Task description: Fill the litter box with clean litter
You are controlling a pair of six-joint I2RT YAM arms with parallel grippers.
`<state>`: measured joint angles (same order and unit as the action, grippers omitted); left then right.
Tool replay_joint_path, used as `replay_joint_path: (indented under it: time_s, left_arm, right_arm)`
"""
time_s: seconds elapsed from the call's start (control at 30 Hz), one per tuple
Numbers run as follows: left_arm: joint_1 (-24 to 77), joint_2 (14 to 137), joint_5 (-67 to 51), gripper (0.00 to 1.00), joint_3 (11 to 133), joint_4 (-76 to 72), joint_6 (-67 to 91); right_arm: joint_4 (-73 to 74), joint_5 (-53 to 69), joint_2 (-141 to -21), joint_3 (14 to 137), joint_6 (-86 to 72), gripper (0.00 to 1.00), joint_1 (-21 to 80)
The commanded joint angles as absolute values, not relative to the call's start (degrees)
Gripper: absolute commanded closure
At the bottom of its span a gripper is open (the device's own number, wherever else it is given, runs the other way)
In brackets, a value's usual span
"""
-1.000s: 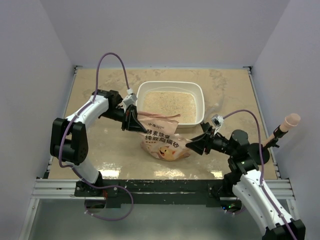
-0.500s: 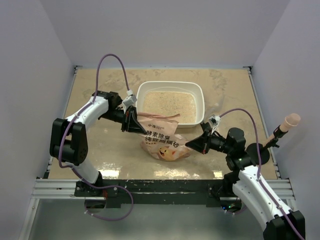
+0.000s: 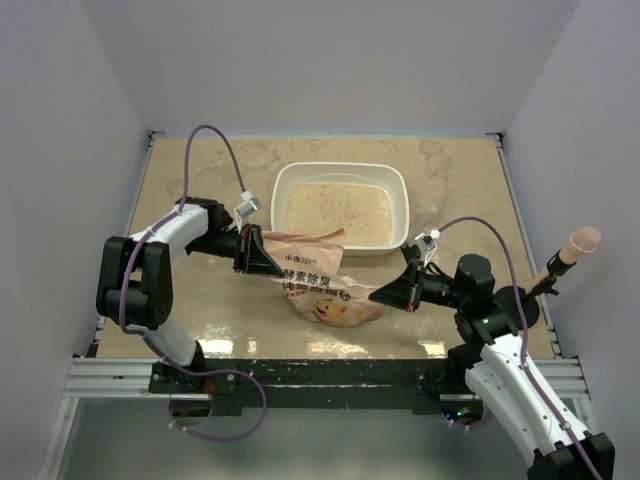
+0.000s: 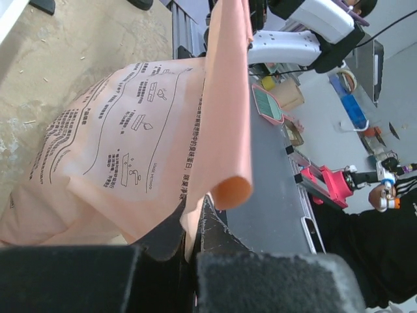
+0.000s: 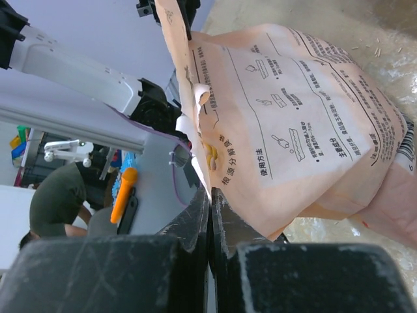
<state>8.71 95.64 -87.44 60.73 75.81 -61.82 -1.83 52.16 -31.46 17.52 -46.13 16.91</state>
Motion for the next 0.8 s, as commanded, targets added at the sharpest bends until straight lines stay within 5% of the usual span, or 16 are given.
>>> replay_joint_path:
  time_s: [0.0,0.77]
  left_arm:
    - [3.5,92.5,-97.4,1.0,60.8,75.2,-61.2]
    - [-4.2,93.4,-97.2,1.0,60.6,75.2,-61.3]
  right_arm:
    - [5.7,54.5,-31.0,25.5,-44.3,1.0,16.0]
    - [2.9,52.7,-34.7,22.5,-41.5,0.96,16.0]
